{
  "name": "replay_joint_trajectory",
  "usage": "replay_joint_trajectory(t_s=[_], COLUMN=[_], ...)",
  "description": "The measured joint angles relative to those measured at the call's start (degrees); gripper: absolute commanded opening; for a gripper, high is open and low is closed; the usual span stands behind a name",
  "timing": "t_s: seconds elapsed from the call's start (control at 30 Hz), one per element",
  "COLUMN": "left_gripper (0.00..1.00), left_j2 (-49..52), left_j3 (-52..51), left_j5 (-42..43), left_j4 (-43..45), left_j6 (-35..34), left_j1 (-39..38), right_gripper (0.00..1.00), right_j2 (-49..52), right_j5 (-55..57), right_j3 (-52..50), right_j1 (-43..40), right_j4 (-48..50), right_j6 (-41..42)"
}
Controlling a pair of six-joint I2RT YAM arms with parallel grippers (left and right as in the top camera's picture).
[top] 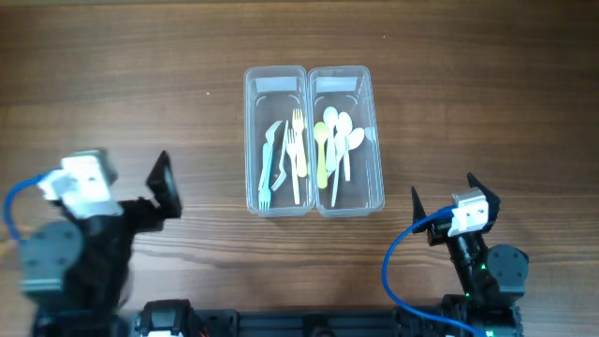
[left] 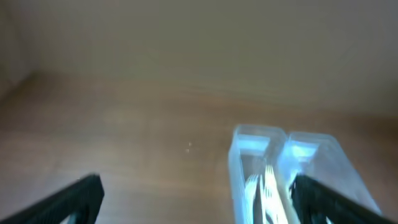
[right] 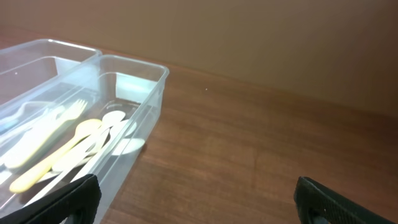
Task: Pack container
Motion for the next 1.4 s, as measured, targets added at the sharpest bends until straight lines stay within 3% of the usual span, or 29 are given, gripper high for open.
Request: replay_joint_trajectory(t_s=[0.17, 0.37, 0.63, 1.4], left_gripper=[1.00, 1.00, 1.00, 1.00], left_j2=[-13.81, -26.38, -29.59, -29.64], left_j3=[-27.06, -41.29, -48.74, -48.83], left_j5=[4.28, 6.05, 6.08, 6.10], left_j4=[16.57, 19.43, 20.59, 21.07], left_j6=[0.02, 0.00, 0.00, 0.00], left_j1=[0.00, 0.00, 0.00, 0.00], right_gripper=[1.00, 1.00, 1.00, 1.00], right_j2=[-0.07, -0.07, -0.07, -0.07], right_j5=[-0.02, 0.00, -0.02, 0.00], right_j3=[-0.07, -0.07, -0.07, -0.07], right_j1=[0.00, 0.00, 0.00, 0.00], right_j4=[-0.04, -0.02, -0.04, -0.04], right_j6=[0.00, 0.00, 0.00, 0.00])
